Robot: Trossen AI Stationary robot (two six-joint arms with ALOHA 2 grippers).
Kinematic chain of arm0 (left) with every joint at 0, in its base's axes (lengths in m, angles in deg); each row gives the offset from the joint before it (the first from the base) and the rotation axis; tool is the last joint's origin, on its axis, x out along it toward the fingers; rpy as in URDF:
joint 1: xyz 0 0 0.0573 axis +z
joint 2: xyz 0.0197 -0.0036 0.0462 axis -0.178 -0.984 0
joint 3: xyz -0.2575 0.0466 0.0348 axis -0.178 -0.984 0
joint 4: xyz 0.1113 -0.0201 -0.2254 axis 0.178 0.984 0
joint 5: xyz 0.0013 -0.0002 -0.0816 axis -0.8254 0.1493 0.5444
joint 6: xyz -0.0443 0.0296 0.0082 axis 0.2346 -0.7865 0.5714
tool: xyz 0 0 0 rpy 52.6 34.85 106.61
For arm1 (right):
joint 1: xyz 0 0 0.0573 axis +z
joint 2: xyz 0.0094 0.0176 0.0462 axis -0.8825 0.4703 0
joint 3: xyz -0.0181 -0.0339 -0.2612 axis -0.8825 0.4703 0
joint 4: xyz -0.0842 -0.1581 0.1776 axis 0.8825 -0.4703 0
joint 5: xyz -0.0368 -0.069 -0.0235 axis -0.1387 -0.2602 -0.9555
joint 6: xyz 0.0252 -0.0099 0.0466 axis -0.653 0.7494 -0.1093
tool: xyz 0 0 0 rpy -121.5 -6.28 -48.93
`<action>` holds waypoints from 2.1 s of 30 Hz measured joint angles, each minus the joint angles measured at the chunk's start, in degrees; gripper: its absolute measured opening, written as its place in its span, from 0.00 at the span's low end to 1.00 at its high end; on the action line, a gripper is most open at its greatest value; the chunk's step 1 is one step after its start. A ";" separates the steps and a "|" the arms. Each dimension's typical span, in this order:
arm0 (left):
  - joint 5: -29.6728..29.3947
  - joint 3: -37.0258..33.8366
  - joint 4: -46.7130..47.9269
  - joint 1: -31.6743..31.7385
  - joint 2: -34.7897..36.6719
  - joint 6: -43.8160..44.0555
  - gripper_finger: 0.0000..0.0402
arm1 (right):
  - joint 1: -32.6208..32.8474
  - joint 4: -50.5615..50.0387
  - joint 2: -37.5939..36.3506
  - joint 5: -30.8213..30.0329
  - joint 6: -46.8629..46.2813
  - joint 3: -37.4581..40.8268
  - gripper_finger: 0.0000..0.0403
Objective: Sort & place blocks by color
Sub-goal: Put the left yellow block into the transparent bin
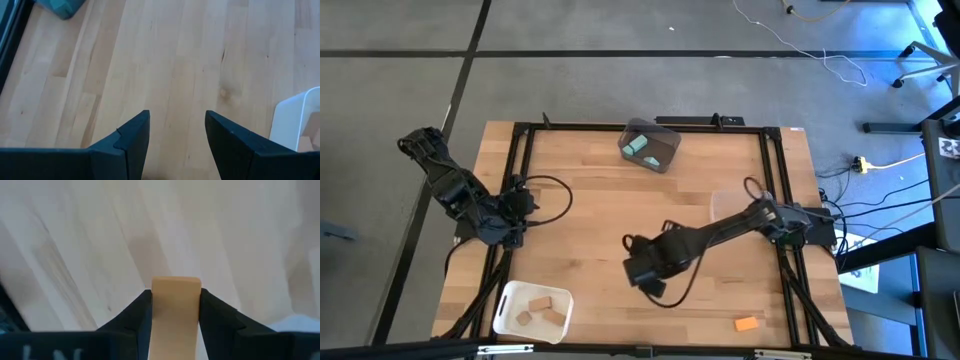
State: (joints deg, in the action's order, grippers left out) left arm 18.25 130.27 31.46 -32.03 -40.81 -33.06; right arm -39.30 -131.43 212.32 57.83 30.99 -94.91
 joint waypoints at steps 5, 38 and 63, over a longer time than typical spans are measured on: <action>-0.02 0.00 -0.12 0.00 0.00 0.00 0.46 | -0.43 -0.02 -4.70 -4.96 -1.18 0.14 0.32; -0.02 0.00 -0.37 0.00 0.02 0.23 0.46 | -7.36 0.65 -37.12 -7.83 -14.46 47.79 0.32; -0.22 0.00 -3.26 0.00 0.01 2.03 0.46 | -21.49 23.63 -45.49 -0.89 -8.14 82.63 0.32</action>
State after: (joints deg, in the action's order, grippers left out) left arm 18.03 130.27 28.21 -32.03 -40.80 -31.03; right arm -60.79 -107.80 166.84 56.93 22.84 -12.28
